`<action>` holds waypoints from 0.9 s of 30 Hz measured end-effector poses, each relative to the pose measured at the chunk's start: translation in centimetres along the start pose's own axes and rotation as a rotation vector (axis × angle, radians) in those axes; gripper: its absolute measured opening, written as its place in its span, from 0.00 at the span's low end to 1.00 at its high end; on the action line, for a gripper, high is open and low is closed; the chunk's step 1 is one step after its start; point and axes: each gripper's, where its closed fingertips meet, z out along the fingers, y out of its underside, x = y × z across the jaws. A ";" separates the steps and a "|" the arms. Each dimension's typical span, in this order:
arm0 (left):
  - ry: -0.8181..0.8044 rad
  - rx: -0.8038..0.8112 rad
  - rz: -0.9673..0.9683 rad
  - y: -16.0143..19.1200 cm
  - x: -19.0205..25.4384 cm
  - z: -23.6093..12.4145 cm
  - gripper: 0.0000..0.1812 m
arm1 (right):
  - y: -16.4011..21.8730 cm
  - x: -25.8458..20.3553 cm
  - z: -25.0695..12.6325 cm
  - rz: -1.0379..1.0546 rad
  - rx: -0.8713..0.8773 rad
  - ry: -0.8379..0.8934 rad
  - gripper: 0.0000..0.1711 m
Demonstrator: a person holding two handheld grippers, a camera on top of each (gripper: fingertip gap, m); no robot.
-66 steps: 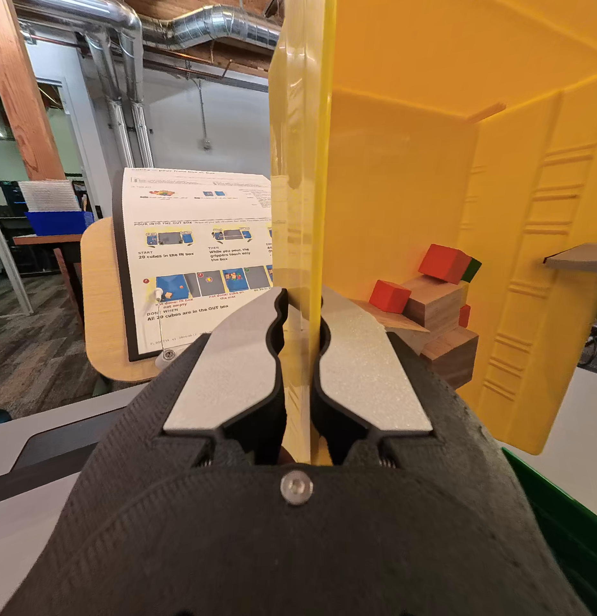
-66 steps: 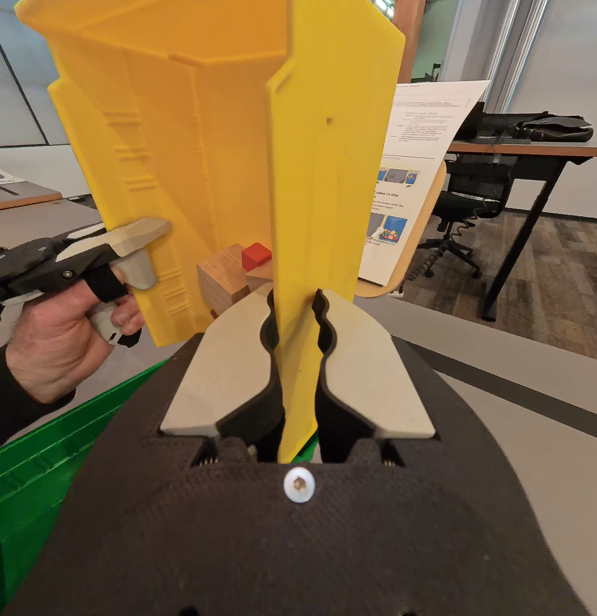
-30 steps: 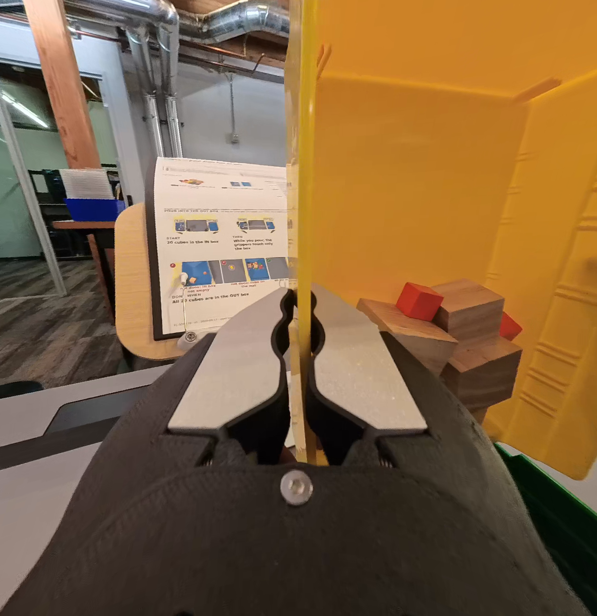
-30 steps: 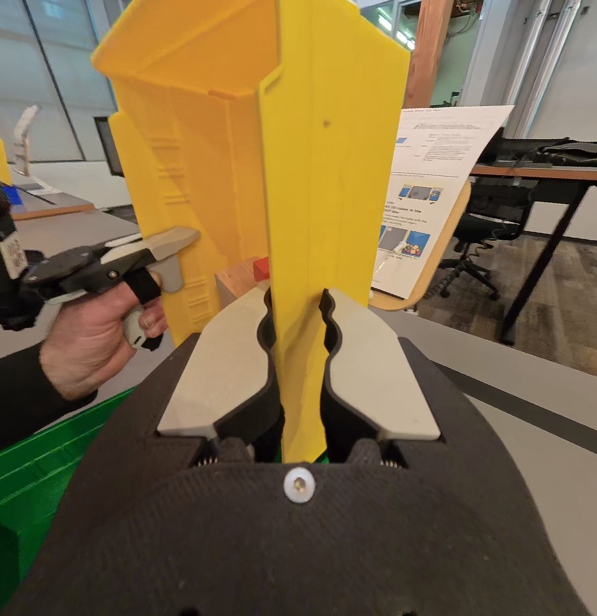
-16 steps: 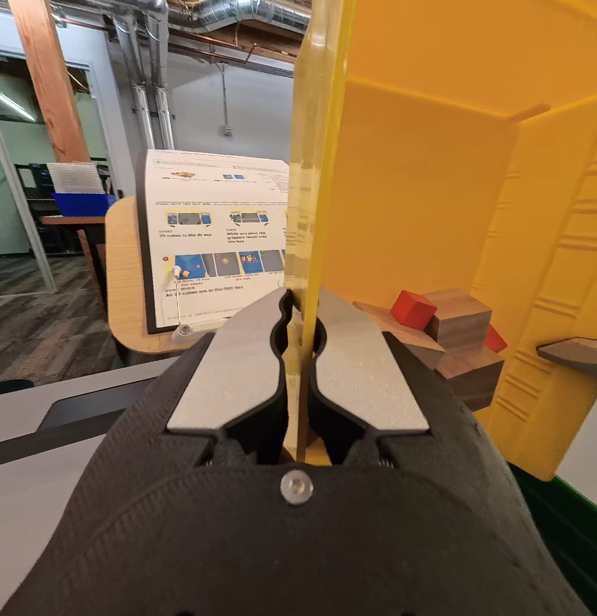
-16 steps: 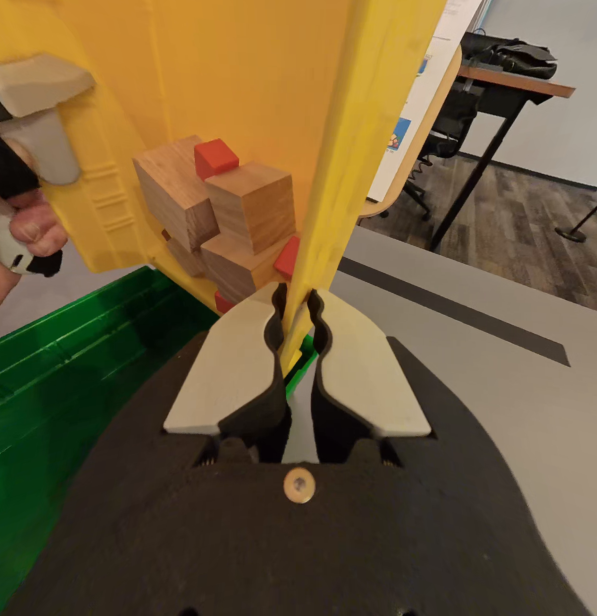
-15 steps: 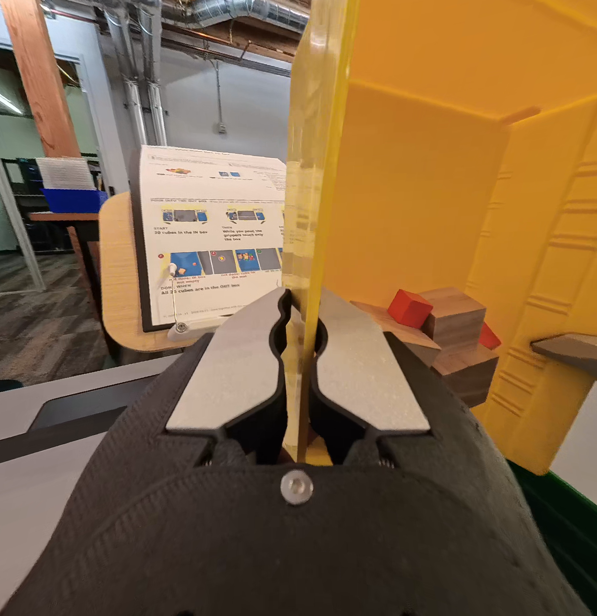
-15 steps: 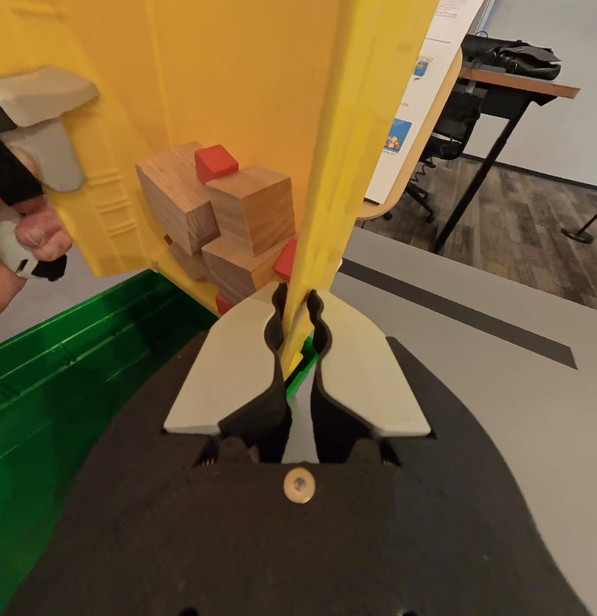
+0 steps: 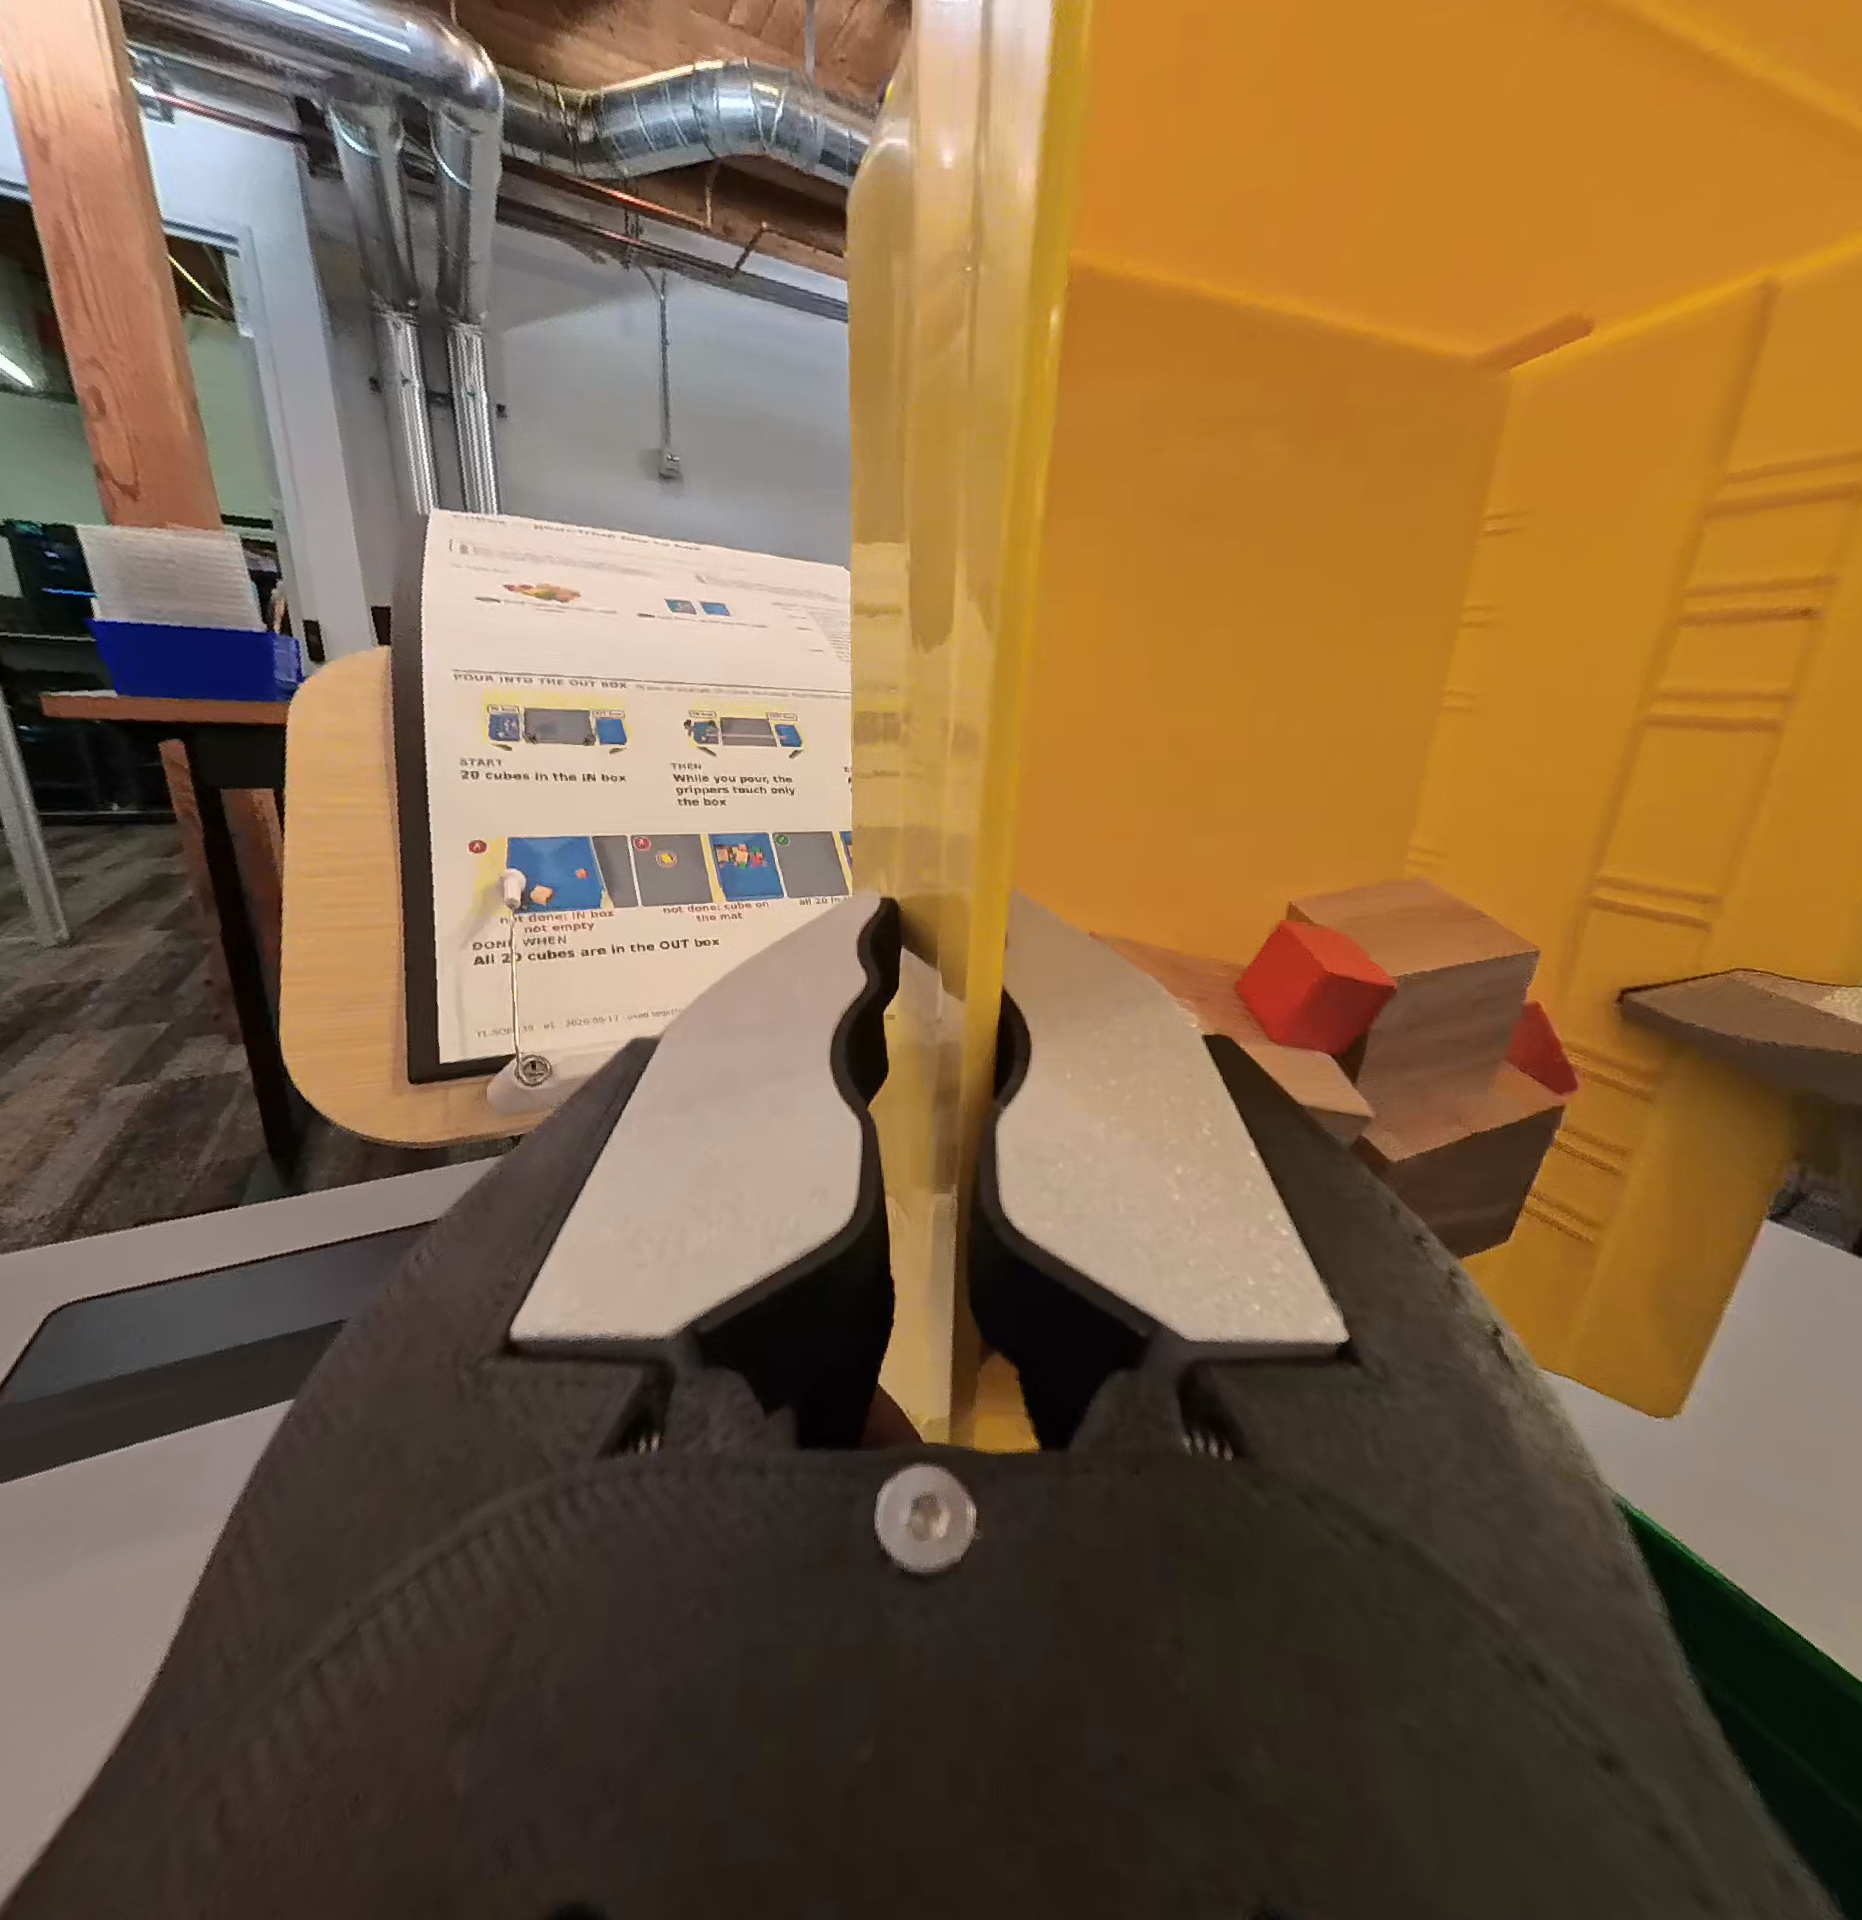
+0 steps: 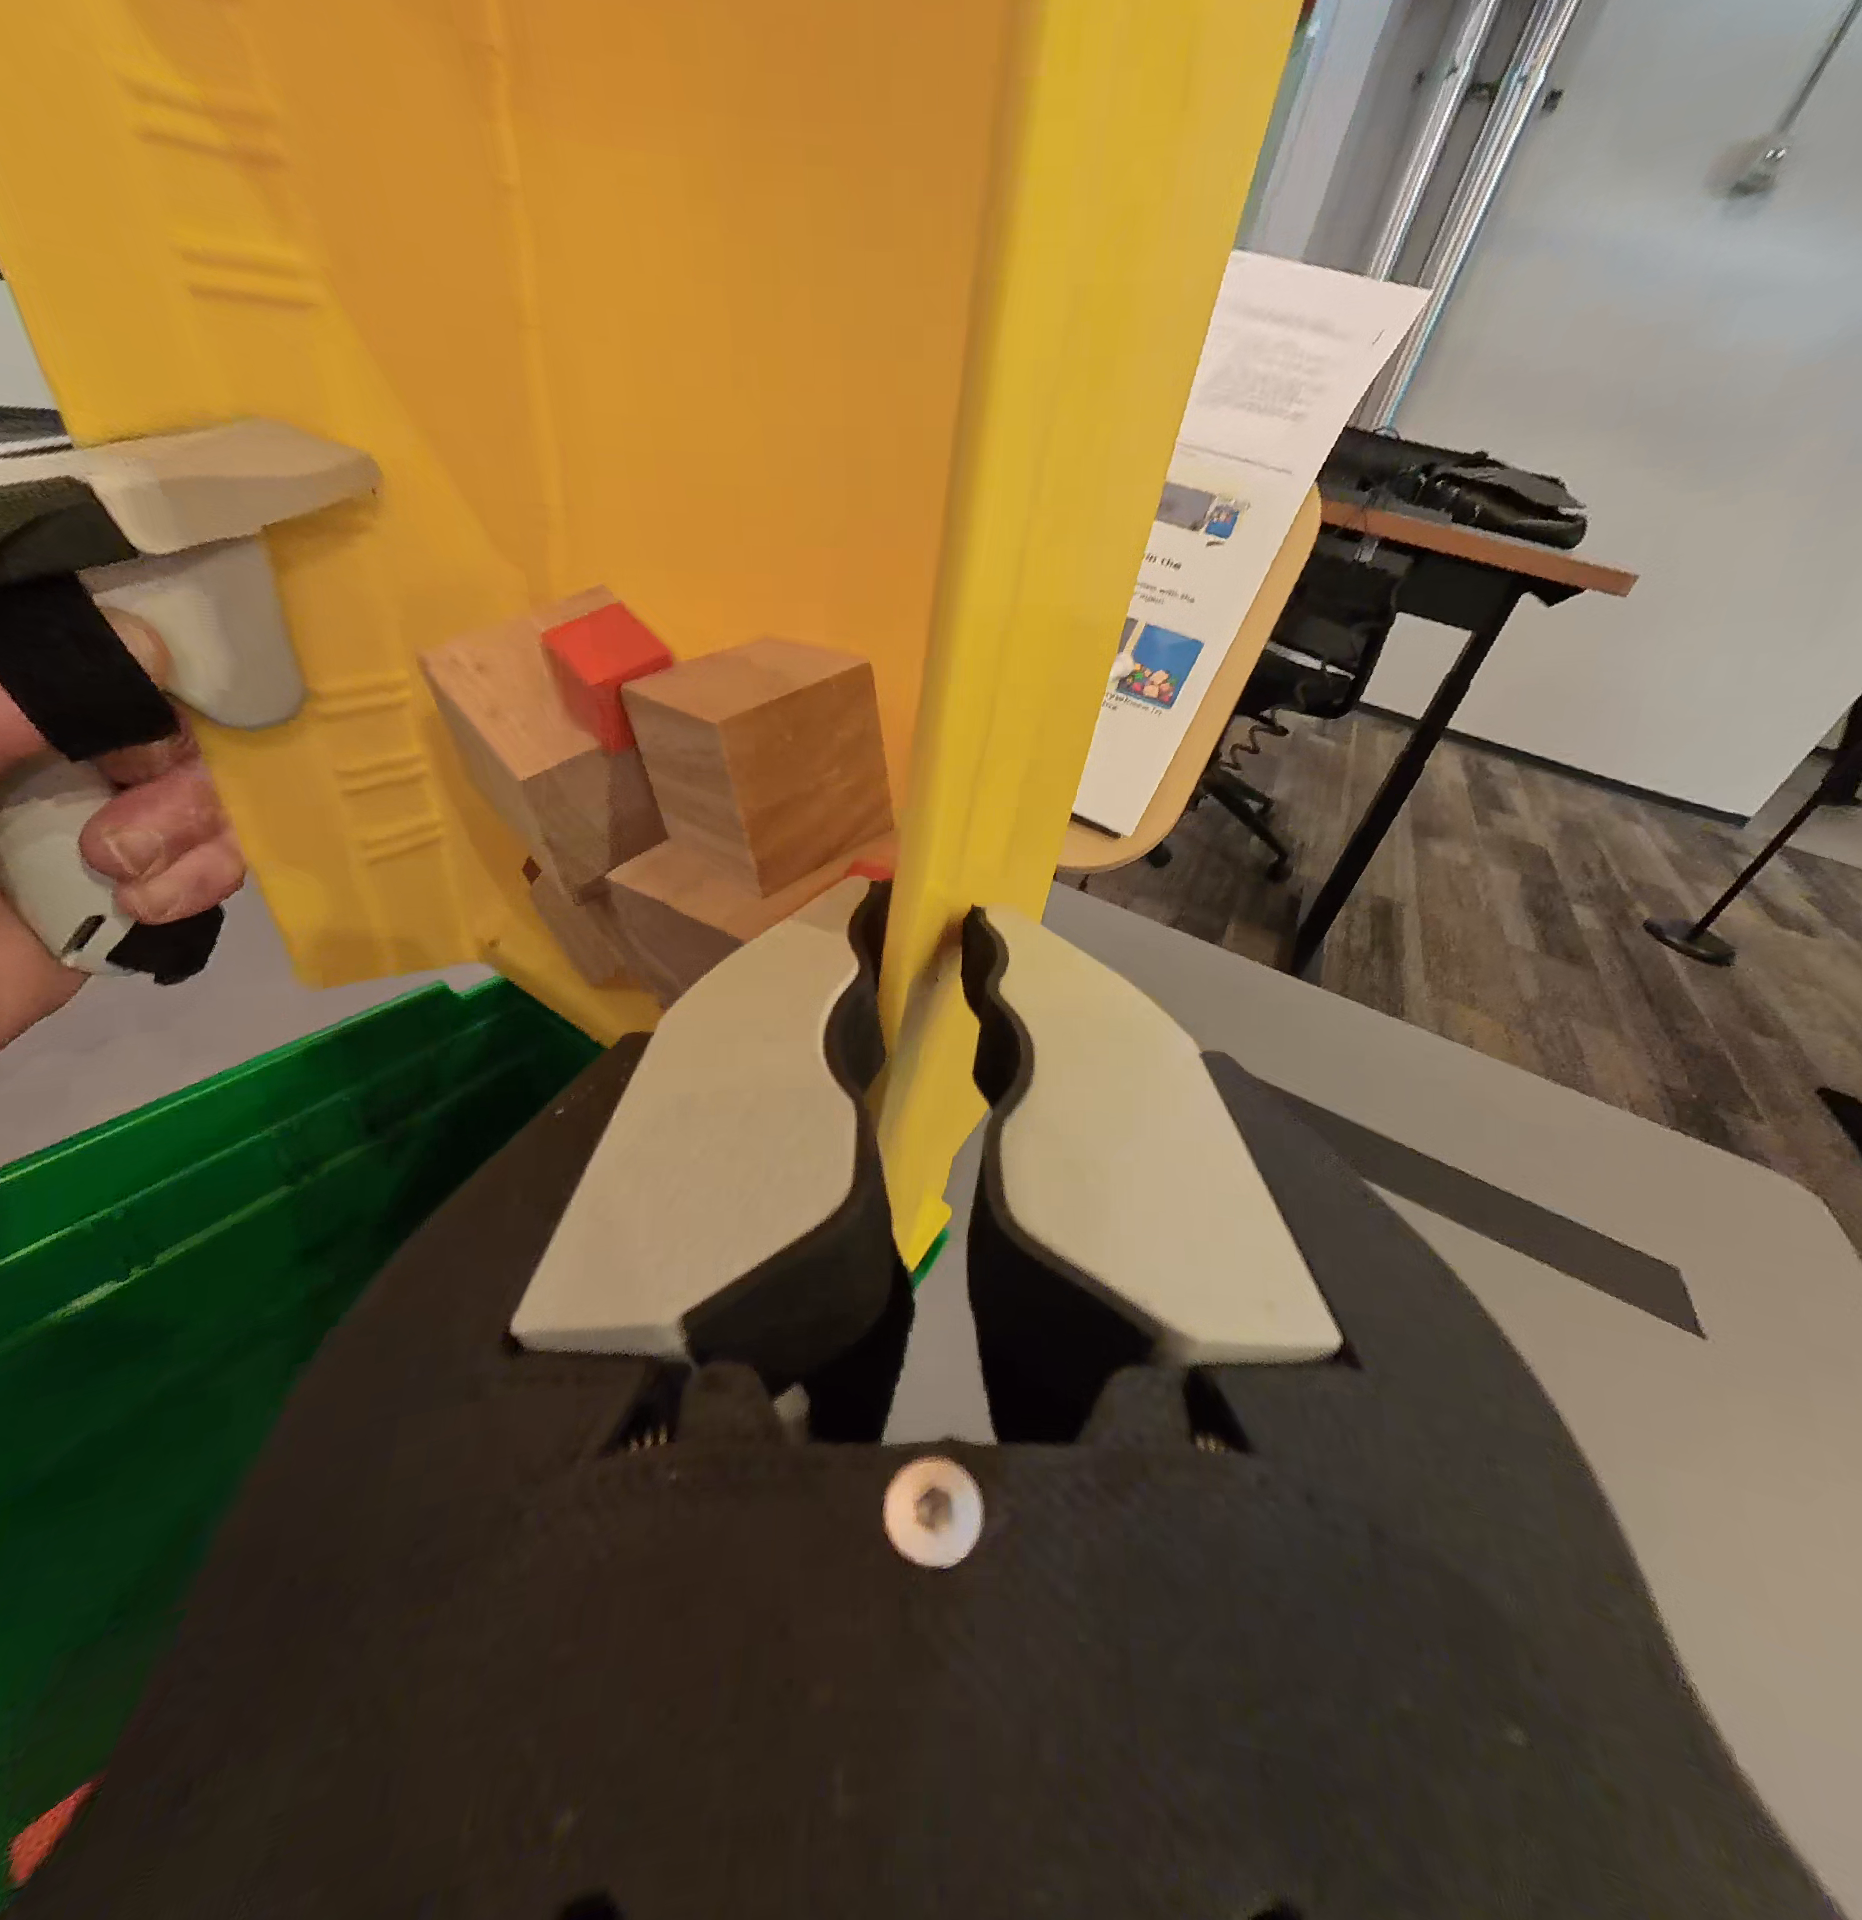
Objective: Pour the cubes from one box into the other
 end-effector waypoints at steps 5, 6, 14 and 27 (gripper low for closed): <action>-0.019 -0.018 -0.011 0.4 -0.5 -0.1 0.06 | -1.1 0.0 0.2 -0.010 0.041 -0.006 0.05; -0.018 -0.018 -0.004 0.4 -0.6 -0.2 0.05 | -1.2 0.0 0.3 -0.006 0.048 -0.014 0.05; -0.038 0.000 0.022 -0.1 -1.1 -0.1 0.05 | -1.1 -0.3 0.8 0.012 0.067 -0.015 0.05; -0.051 0.044 0.038 -0.9 -0.8 -0.1 0.05 | -1.8 -0.3 0.3 0.012 0.106 -0.024 0.05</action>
